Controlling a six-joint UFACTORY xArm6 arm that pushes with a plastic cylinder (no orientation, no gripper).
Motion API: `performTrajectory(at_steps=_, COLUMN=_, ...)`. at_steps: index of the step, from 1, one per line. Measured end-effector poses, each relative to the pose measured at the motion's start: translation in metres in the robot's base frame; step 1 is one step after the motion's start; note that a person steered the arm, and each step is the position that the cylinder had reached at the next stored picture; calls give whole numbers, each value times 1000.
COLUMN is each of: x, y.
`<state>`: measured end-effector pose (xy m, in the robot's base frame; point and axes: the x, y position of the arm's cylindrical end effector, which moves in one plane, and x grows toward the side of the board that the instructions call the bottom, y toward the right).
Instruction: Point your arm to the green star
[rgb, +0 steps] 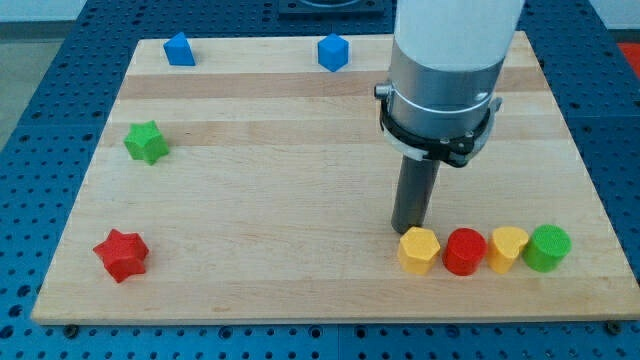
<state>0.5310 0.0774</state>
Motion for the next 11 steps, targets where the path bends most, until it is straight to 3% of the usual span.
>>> performTrajectory(at_steps=1, x=-1, y=0)
performTrajectory(at_steps=3, x=-86, y=-4)
performTrajectory(at_steps=5, x=-149, y=-76)
performTrajectory(at_steps=7, x=-191, y=-190)
performTrajectory(at_steps=9, x=-193, y=-329)
performTrajectory(at_steps=11, x=-166, y=-382)
